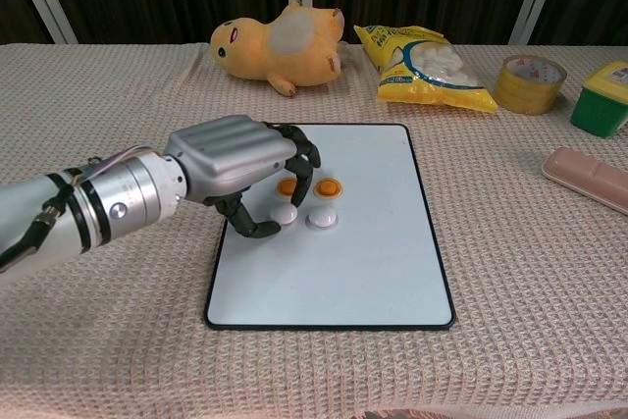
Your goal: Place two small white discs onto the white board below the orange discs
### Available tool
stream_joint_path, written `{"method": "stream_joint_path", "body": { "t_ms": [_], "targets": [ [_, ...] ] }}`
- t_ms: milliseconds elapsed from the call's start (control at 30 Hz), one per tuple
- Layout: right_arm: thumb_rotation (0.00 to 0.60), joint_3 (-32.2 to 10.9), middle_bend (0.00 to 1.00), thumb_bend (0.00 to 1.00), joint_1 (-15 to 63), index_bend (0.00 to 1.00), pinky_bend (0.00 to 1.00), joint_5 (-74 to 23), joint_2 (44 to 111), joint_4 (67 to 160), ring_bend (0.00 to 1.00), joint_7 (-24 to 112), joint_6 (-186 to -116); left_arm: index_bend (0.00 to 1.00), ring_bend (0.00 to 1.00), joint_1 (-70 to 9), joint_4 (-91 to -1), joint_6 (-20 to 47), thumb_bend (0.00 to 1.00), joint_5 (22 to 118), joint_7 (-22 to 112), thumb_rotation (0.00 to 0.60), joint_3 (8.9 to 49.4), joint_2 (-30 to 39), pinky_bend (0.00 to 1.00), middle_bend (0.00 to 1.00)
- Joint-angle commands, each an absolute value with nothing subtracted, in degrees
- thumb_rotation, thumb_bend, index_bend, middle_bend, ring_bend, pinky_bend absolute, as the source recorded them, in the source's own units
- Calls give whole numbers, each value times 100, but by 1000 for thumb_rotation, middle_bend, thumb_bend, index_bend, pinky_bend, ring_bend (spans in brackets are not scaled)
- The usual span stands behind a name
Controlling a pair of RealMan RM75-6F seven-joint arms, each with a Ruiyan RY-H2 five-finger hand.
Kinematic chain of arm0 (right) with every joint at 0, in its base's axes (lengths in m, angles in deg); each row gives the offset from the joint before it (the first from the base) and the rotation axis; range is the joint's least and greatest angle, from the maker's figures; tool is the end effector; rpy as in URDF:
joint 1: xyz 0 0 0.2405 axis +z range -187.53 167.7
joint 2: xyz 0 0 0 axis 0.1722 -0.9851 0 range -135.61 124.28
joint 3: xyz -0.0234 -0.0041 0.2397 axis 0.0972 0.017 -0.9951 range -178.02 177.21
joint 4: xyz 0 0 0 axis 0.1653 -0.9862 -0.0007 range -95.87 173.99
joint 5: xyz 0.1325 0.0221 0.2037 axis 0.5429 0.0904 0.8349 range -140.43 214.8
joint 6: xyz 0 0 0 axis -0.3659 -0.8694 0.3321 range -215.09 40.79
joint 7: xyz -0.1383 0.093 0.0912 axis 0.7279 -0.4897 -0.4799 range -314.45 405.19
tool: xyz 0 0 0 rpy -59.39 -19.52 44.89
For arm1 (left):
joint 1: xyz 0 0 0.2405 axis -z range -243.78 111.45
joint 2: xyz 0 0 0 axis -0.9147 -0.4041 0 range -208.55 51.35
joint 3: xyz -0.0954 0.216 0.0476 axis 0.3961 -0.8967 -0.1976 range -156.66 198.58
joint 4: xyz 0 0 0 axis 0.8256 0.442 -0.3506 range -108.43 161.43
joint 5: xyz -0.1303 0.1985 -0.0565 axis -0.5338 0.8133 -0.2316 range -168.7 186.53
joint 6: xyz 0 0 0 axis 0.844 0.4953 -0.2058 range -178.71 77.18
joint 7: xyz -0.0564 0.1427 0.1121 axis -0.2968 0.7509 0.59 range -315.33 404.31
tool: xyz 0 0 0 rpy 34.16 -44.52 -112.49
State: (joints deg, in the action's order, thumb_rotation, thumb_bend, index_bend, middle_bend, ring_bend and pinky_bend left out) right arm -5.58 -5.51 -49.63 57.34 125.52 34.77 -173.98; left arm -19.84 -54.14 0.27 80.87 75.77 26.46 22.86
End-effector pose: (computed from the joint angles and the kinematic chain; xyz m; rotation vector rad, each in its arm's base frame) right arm -0.3275 -0.2373 0.1522 1.3246 -0.8929 1.0072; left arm -0.0620 0.3162 -0.1576 -2.2275 -0.6649 -0.8903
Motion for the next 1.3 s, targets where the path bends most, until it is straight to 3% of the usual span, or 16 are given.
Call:
{"method": "stream_joint_path", "body": {
  "t_ms": [33,600,967,1300],
  "targets": [
    [600,-574,0,466,-548,0,0,-4931,5749,12531,0,3505,-17394,505,71,-1976,-5386,34,263,8080,7572,600,2639,2309,173,172],
    [600,-573,0,465,-566,0,0,-4940,5726,12551,0,3476,-17433,475,70,-1956,-5456,80,264,7902,7772,600,2602,2278,171,172],
    [600,-571,0,465,-600,0,0,-4960,5720,12546,0,3445,-17500,399,70,-1923,-5580,60,264,7835,7801,600,2573,2225,171,172],
    [600,-570,0,465,-613,0,0,-4978,5704,12558,0,3412,-17525,255,70,-1936,-5648,160,263,7981,7645,600,2542,2185,172,172]
  ]
}}
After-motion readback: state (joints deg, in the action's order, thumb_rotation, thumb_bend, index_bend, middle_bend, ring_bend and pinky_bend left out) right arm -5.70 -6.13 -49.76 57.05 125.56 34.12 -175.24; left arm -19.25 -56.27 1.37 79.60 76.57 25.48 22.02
